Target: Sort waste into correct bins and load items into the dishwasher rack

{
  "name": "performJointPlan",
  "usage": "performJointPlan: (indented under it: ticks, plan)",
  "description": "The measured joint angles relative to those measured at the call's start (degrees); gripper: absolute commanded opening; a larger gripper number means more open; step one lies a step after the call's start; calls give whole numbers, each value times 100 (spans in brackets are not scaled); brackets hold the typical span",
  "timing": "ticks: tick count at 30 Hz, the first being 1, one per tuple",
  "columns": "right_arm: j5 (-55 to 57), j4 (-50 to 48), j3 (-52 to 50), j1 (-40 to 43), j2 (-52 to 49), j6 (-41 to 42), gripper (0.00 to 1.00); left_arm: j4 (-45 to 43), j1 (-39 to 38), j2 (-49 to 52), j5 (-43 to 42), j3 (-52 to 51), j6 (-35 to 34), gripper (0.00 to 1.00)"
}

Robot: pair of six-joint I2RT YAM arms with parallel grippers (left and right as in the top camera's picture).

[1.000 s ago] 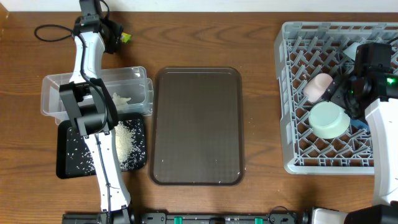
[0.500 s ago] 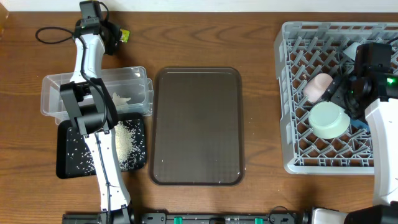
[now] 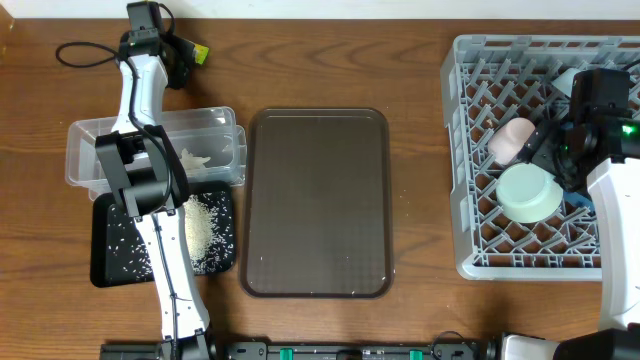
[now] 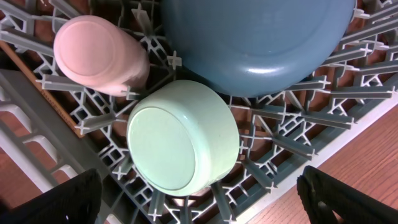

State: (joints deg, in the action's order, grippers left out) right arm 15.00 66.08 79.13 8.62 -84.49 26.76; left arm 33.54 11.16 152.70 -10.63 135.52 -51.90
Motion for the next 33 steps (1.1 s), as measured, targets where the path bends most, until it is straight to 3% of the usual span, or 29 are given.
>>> performJointPlan:
  ticks: [5, 7, 10, 14, 33]
  plan:
    - [0, 2, 0, 0, 0, 0, 99, 7, 0, -13, -9, 0, 142, 10]
    - [0, 2, 0, 0, 0, 0, 99, 7, 0, -48, -15, -2, 199, 45]
    - [0, 2, 0, 0, 0, 0, 99, 7, 0, -98, -20, -2, 247, 62]
    - [0, 2, 0, 0, 0, 0, 99, -20, 0, -109, -20, -2, 267, 67]
    - [0, 0, 0, 0, 0, 0, 99, -798, 0, 11, -46, -2, -83, 68]
